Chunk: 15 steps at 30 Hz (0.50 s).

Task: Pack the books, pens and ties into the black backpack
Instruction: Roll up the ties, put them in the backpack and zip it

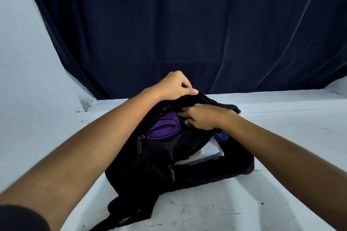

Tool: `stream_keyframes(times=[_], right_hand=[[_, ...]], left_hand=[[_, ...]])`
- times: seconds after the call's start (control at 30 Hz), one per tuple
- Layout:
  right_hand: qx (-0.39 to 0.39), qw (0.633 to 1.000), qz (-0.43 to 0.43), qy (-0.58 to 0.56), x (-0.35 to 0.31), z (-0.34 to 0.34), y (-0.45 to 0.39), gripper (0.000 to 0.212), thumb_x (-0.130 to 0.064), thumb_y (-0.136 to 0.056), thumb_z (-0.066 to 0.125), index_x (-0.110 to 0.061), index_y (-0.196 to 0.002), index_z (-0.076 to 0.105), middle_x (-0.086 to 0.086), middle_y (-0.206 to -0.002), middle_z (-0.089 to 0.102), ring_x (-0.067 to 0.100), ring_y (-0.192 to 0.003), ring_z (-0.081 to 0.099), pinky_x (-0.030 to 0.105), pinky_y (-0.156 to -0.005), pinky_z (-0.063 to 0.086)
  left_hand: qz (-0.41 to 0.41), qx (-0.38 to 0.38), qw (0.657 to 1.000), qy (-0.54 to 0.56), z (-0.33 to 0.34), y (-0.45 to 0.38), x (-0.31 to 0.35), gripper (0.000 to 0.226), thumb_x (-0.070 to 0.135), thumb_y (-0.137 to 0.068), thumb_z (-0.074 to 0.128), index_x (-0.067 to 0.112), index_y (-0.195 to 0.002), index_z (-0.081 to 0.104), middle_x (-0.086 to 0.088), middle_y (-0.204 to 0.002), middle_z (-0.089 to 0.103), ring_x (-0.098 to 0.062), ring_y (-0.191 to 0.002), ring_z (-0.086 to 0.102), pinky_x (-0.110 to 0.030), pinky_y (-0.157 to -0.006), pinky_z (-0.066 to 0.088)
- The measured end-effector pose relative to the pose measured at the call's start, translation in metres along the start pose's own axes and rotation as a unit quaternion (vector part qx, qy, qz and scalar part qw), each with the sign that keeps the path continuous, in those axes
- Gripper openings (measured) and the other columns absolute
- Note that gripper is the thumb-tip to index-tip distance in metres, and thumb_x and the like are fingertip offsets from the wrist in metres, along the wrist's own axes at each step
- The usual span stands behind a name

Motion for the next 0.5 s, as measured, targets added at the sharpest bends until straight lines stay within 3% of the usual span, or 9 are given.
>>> stream_keyframes(times=[0.1,0.17,0.27,0.33,0.43,0.5], right_hand=[[0.049,0.998,-0.032,-0.033,-0.009,-0.006,0.022,0.043,-0.017,-0.097,0.047,-0.024,-0.14,0.05,0.0,-0.153,0.038,0.023,-0.139,0.039,0.04,-0.112,0.035],[0.086,0.991,-0.053,-0.093,-0.015,-0.014,0.039,0.041,-0.011,-0.094,0.049,-0.023,-0.132,0.059,-0.004,-0.143,0.052,0.014,-0.134,0.044,0.032,-0.111,0.037],[0.108,0.971,-0.022,-0.212,-0.017,-0.028,0.066,0.032,-0.004,-0.091,0.054,-0.017,-0.115,0.071,-0.007,-0.105,0.073,0.002,-0.101,0.064,0.019,-0.093,0.049],[0.093,0.944,-0.01,-0.318,-0.019,-0.03,0.078,0.029,0.003,-0.088,0.054,-0.011,-0.104,0.074,-0.002,-0.086,0.074,0.009,-0.082,0.071,0.02,-0.076,0.055],[0.036,0.898,-0.011,-0.437,-0.039,-0.012,0.077,0.017,0.002,-0.089,0.058,-0.006,-0.096,0.072,0.012,-0.085,0.073,0.02,-0.075,0.074,0.029,-0.063,0.058],[0.013,0.885,-0.009,-0.464,-0.066,0.008,0.067,0.011,-0.004,-0.09,0.061,-0.007,-0.088,0.071,0.012,-0.081,0.072,0.023,-0.071,0.074,0.028,-0.057,0.057]], left_hand=[[-0.006,-0.01,1.0,0.001,0.001,0.003,0.001,0.02,0.035,-0.086,0.073,0.016,-0.087,0.079,0.007,-0.09,0.075,0.007,-0.081,0.063,-0.007,-0.071,0.044],[-0.006,-0.017,1.0,0.009,0.0,0.01,0.005,0.021,0.037,-0.085,0.074,0.017,-0.088,0.08,0.008,-0.09,0.075,0.003,-0.086,0.066,-0.015,-0.078,0.049],[0.014,0.013,0.999,0.036,-0.002,0.034,0.009,0.02,0.039,-0.084,0.074,0.021,-0.091,0.079,0.009,-0.089,0.076,0.0,-0.088,0.067,-0.019,-0.083,0.052],[0.029,0.083,0.995,0.052,-0.005,0.061,0.004,0.015,0.034,-0.085,0.074,0.022,-0.092,0.078,0.007,-0.087,0.074,-0.006,-0.083,0.067,-0.019,-0.077,0.051],[0.049,0.182,0.981,0.056,-0.01,0.116,-0.021,0.017,0.03,-0.084,0.073,0.017,-0.095,0.077,0.007,-0.085,0.071,-0.01,-0.079,0.065,-0.02,-0.072,0.05],[0.05,0.211,0.976,0.028,-0.011,0.157,-0.046,0.025,0.033,-0.082,0.069,0.016,-0.098,0.077,0.007,-0.09,0.071,-0.008,-0.088,0.064,-0.022,-0.082,0.049]])
Point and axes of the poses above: each hand's wrist, its own y-axis away from the middle knuckle, its own z-axis out of the palm, x = y × z, the point moved 1 cm from there along -y, towards the middle knuckle
